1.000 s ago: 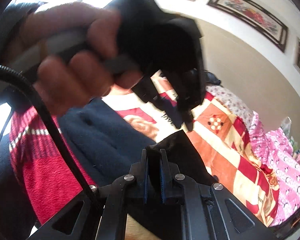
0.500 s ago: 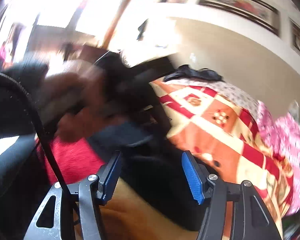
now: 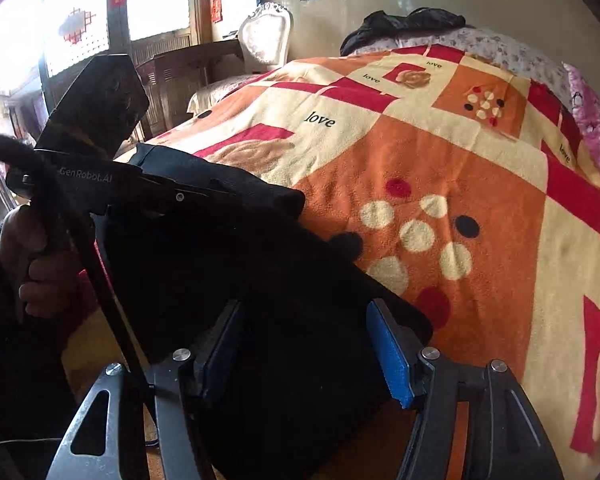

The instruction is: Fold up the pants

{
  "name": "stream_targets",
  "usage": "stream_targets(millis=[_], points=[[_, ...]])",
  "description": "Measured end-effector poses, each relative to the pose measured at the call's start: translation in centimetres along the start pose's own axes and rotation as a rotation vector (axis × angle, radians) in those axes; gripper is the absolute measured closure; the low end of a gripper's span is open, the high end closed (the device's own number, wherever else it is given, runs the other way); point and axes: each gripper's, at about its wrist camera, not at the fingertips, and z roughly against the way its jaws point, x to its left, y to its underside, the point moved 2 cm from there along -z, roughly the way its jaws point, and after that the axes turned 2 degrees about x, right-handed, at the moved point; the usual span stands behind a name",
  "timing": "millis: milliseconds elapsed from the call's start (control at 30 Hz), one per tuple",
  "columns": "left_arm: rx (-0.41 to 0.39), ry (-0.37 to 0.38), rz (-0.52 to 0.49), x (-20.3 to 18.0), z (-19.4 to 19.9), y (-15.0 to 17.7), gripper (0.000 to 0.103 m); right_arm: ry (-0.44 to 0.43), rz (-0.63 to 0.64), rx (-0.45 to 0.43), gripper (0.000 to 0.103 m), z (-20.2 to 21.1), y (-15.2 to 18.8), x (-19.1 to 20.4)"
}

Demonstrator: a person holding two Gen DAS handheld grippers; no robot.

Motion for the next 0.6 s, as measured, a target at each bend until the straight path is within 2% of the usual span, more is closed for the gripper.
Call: stream_targets(millis=[100,267,433,500,600], points=[[-0.016,-0.018,-0.023,-0.3,-0.1,0.0,0.09,0.056,-0.068,0.023,0.041,-0.3,-0.4,0.5],[-0.022,0.005,0.003,0.3,-0.3,-0.1,0.09,0.24,-0.177,0.107,0.035,-0.2,-1.6,2.7],[-0.024,0.006,0.003,0.3,-0.4,-0.2,0.09,0.335,-0.256,0.157,0.032,0.2,-1.9,3.4],[-0.024,0.006,0.003,0.3,-0.3,-0.1,0.09,0.367,-0.274,0.168,0.029,0.2,-2.0,3.4],[-0.024,0.005,0.002,0.4,-0.3,-0.1,0.09,0.424,-0.324,0.187,0.017,0.1,-1.9,2.9]])
